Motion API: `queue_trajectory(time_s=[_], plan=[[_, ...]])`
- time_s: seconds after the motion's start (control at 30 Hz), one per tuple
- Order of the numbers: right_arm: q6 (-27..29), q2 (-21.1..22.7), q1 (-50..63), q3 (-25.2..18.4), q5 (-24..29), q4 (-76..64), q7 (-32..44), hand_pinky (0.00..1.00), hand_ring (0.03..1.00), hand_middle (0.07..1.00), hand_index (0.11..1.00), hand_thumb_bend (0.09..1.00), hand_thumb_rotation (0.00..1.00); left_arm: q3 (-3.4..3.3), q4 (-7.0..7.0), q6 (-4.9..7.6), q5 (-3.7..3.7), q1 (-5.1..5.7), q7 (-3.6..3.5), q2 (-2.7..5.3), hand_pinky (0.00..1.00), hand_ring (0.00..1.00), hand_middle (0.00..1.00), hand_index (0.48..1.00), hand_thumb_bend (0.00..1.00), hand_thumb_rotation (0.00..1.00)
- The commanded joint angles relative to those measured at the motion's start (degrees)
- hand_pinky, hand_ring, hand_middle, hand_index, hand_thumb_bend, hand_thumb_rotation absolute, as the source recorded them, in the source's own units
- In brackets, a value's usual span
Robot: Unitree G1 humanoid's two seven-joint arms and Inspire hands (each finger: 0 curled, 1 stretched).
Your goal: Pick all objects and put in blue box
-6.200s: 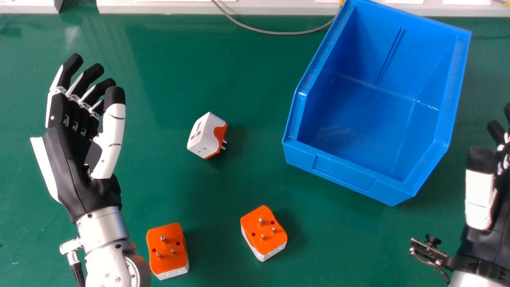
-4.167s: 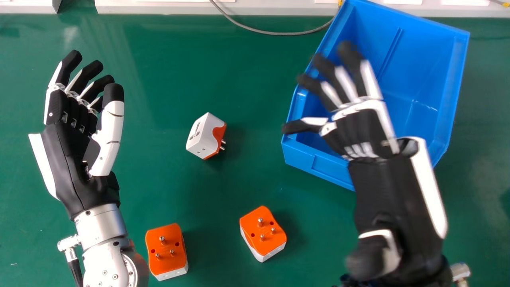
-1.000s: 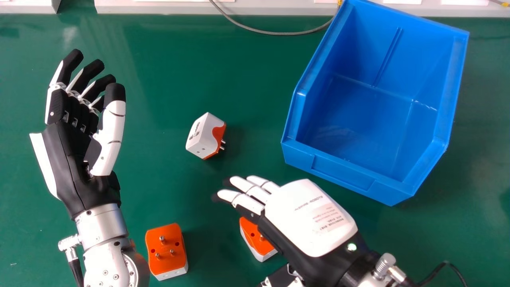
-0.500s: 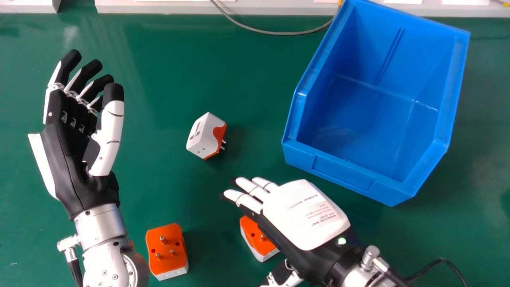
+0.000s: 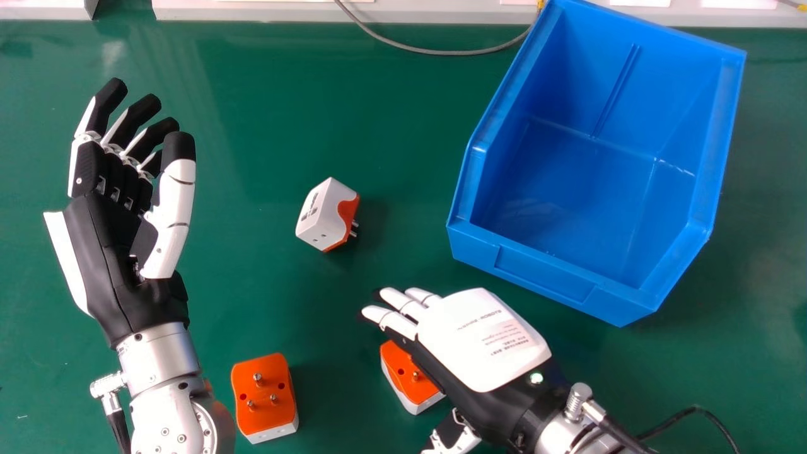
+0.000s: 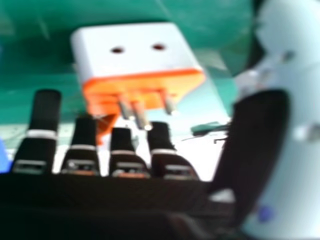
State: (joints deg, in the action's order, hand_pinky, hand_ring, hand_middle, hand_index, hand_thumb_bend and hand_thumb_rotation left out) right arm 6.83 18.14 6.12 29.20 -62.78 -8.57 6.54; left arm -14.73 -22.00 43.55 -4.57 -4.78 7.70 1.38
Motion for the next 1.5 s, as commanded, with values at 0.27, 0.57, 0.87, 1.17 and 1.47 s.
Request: queue_trajectory(time_s=[0.27, 0.57, 0.87, 1.17, 1.47], plan=[[-1.15, 0.51, -1.95, 0.61, 1.28, -0.06, 1.25, 0.67, 0.912, 0.946, 0.882, 0.8, 0.1, 0.38, 0.69, 0.87, 0.2, -0.49, -0.2, 0.01, 0.66, 0.71, 0.76, 0.806, 0.65, 0.4], [-2.27, 0.68, -4.64, 1.92, 0.92, 2.28, 2.69, 0.65, 0.909, 0.944, 0.882, 0.819, 0.1, 0.47, 0.75, 0.68, 0.55, -0.71, -0.03, -0.05, 0.65, 0.71, 0.76, 0.804, 0.65, 0.41], [-2.62, 0.7, -8.69, 5.75, -2.03, 6.21, 2.82, 0.65, 0.903, 0.937, 0.875, 0.739, 0.06, 0.58, 0.43, 0.74, 0.44, -1.21, -0.01, -0.06, 0.65, 0.7, 0.76, 0.799, 0.65, 0.41], [-3.15, 0.74, -11.89, 8.88, -3.13, 10.02, 1.86, 0.64, 0.896, 0.927, 0.859, 0.69, 0.02, 0.5, 0.12, 1.41, 0.55, -1.09, -0.03, -0.07, 0.65, 0.7, 0.76, 0.799, 0.65, 0.41], [-4.05, 0.95, -13.67, 9.61, -2.43, 12.54, 2.07, 0.63, 0.876, 0.904, 0.831, 0.633, 0.0, 0.51, 0.98, 0.95, 0.74, -0.77, 0.18, 0.0, 0.65, 0.71, 0.76, 0.802, 0.65, 0.41]])
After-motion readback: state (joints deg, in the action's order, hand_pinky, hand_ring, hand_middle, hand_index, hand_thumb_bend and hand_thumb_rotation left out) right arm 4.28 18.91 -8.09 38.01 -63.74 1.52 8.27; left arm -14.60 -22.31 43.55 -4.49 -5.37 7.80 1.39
